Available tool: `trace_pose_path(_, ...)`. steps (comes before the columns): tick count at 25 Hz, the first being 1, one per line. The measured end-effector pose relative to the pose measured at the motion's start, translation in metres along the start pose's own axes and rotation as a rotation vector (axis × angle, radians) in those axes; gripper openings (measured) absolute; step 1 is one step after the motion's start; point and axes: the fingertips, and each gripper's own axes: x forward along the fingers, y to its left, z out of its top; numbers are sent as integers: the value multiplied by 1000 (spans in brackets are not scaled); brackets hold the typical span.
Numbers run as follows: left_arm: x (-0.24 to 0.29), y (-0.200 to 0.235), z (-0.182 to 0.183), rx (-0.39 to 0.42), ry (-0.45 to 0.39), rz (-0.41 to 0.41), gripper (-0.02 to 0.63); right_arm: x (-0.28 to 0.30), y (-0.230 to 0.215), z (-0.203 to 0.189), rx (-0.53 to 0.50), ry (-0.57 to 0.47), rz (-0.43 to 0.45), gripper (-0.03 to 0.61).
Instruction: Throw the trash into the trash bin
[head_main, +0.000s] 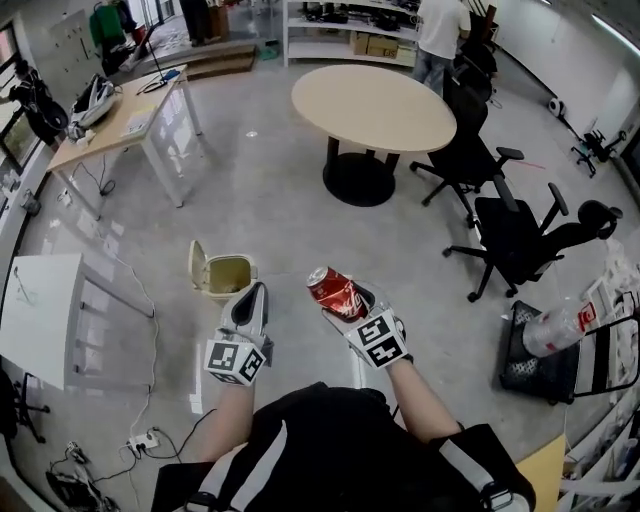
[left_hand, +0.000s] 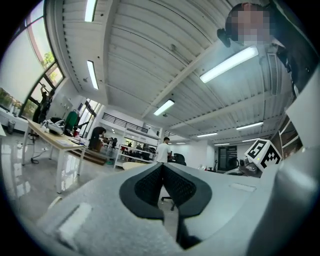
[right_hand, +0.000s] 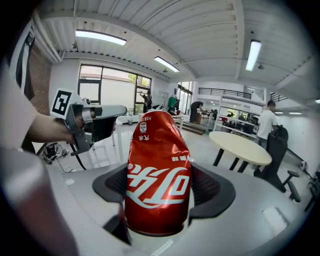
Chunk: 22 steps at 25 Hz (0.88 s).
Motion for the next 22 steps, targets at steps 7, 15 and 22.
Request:
trace_pose_path(7, -29, 58, 3, -16, -38, 205, 2, 52, 31, 24, -89, 4, 196, 350)
trace_pose_path(15, 0, 86, 19, 30, -42, 323, 2, 105, -11, 54, -138, 4, 297, 350)
trace_pose_path(22, 17, 105, 25, 55, -42, 438, 2, 143, -20, 78, -170, -25, 418, 350)
